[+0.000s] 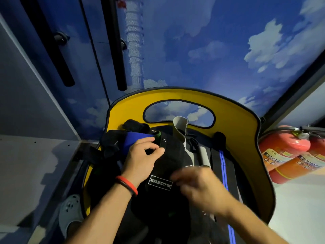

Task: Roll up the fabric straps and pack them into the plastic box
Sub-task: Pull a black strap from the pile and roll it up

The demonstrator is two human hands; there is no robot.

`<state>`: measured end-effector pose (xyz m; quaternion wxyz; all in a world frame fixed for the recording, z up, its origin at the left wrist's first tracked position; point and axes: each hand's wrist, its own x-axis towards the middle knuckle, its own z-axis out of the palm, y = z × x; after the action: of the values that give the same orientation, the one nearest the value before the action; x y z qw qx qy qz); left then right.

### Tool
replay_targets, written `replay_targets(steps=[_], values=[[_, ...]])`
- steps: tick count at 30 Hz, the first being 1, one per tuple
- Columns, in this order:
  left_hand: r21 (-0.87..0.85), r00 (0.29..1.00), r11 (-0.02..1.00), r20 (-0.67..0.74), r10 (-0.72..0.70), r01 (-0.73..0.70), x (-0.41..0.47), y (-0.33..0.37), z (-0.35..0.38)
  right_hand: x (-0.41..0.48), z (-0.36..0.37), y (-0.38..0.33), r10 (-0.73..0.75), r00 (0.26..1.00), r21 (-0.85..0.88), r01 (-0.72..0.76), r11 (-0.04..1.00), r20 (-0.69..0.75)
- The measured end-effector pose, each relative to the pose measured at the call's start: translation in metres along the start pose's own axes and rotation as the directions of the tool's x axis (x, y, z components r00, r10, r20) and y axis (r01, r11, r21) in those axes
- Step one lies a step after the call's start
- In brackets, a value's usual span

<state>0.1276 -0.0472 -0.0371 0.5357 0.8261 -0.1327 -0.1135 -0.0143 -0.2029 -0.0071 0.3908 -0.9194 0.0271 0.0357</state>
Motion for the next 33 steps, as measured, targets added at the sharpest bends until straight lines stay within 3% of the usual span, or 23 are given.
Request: replay_targets(steps=[2,3,5,7,10,12,14,15,17,19,21,24,30,33], values=[[-0.096,0.997,0.995,-0.071,0.007,-0.014,-0.002,0.006,0.002,0.036,-0.020,-0.013,0.107,0.926,0.039,-0.100,0.994,-0.363],[-0.148,0.997,0.989,-0.080,-0.003,-0.009,-0.005,0.010,0.005,0.057,-0.030,-0.019,0.148,0.894,0.005,-0.161,0.987,-0.422],[-0.248,0.997,0.968,-0.061,-0.052,0.035,-0.009,0.013,0.013,0.102,-0.043,-0.026,0.286,0.915,-0.128,-0.333,0.934,-0.285],[-0.322,0.995,0.943,-0.020,-0.094,0.083,-0.011,0.017,0.018,0.136,-0.047,-0.027,0.439,0.891,-0.265,-0.454,0.851,-0.116],[-0.332,0.994,0.937,0.057,-0.098,0.111,-0.012,0.018,0.017,0.156,-0.043,-0.023,0.523,0.851,-0.319,-0.510,0.799,-0.050],[-0.187,0.995,0.980,0.081,-0.055,0.070,-0.010,0.016,0.013,0.160,-0.044,-0.021,0.520,0.853,-0.317,-0.507,0.802,-0.049],[0.085,0.994,0.994,0.097,0.054,-0.063,-0.005,0.009,0.013,0.159,-0.047,-0.019,0.482,0.868,-0.358,-0.491,0.794,-0.121],[0.244,0.985,0.961,0.147,0.094,-0.129,-0.002,0.005,0.013,0.157,-0.048,-0.018,0.438,0.880,-0.387,-0.475,0.790,-0.185],[0.521,0.963,0.836,0.268,0.032,-0.172,0.000,0.000,0.012,0.152,-0.047,-0.015,0.366,0.882,-0.386,-0.462,0.799,-0.298],[0.663,0.938,0.719,0.345,-0.046,-0.209,-0.001,-0.004,0.009,0.144,-0.046,-0.013,0.332,0.861,-0.323,-0.463,0.825,-0.386],[0.629,0.933,0.748,0.358,-0.038,-0.210,-0.002,-0.004,0.006,0.134,-0.054,-0.016,0.295,0.820,-0.273,-0.466,0.842,-0.490],[0.464,0.947,0.885,0.301,-0.113,-0.042,0.000,-0.002,0.000,0.117,-0.079,-0.030,0.242,0.766,-0.215,-0.442,0.871,-0.595],[0.516,0.935,0.856,0.312,-0.169,-0.017,-0.002,-0.003,-0.003,0.079,-0.095,-0.030,0.206,0.750,-0.110,-0.349,0.931,-0.629],[0.563,0.927,0.826,0.319,-0.198,-0.017,0.001,-0.008,-0.004,0.066,-0.098,-0.030,0.197,0.701,-0.032,-0.300,0.953,-0.685]])
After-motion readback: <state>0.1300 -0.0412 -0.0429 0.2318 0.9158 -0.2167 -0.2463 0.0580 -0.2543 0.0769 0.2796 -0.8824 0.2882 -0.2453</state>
